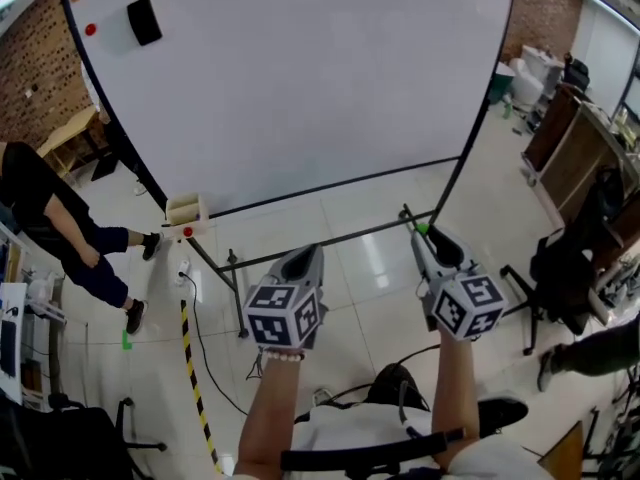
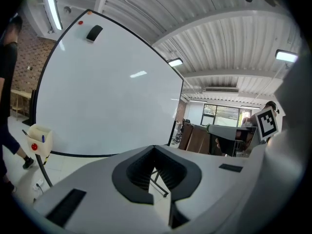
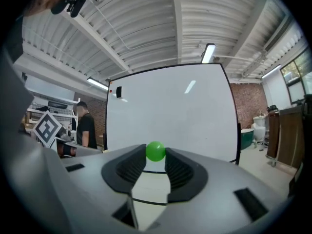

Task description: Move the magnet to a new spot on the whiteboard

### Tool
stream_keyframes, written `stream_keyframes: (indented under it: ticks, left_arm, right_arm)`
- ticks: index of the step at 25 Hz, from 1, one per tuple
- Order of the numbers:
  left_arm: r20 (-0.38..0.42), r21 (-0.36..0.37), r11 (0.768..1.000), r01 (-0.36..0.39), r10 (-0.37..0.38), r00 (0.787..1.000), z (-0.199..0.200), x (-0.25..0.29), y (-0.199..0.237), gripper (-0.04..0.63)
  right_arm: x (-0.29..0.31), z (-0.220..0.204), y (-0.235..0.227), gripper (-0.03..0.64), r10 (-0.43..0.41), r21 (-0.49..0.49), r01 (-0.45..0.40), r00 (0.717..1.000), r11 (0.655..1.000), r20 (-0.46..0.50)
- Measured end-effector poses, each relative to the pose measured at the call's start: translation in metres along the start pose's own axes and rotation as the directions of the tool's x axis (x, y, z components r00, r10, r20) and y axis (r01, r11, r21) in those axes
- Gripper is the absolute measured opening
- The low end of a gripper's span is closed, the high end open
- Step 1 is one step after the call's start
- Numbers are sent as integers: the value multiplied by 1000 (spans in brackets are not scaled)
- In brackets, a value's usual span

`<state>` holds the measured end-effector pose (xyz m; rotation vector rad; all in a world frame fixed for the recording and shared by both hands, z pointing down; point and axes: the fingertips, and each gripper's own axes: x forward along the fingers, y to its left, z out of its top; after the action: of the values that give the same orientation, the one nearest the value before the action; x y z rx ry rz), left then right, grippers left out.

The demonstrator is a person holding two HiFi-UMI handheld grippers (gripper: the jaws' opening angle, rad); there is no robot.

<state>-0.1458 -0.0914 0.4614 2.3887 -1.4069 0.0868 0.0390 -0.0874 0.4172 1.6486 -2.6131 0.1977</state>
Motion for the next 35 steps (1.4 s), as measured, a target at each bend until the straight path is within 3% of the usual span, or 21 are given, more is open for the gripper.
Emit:
stream_keyframes:
  ticks: [9, 17, 24, 30, 35]
  left_arm:
    - [-5, -7, 1000, 20, -20, 1000, 16, 51, 20, -3]
    - [58, -32, 998, -48, 50, 997, 65, 138, 27, -3]
    - [114, -54, 987, -149, 154, 981, 103, 204, 33, -3]
    - [98, -30, 980, -197, 199, 975, 126, 243, 49, -3]
    - [99, 21, 986, -163, 160, 982, 157, 252, 62, -2]
  right_arm:
    - [60, 48, -38, 137, -9, -70, 14, 997, 997, 72]
    - [165, 139, -108, 137, 65, -238, -34, 990, 971, 125]
    - [249, 203, -157, 137, 147, -362, -89, 980, 928, 135]
    - [303, 243, -151, 137, 180, -459, -96, 973, 883, 143]
    - [336, 260, -125, 137, 139, -524, -40, 979, 851, 151]
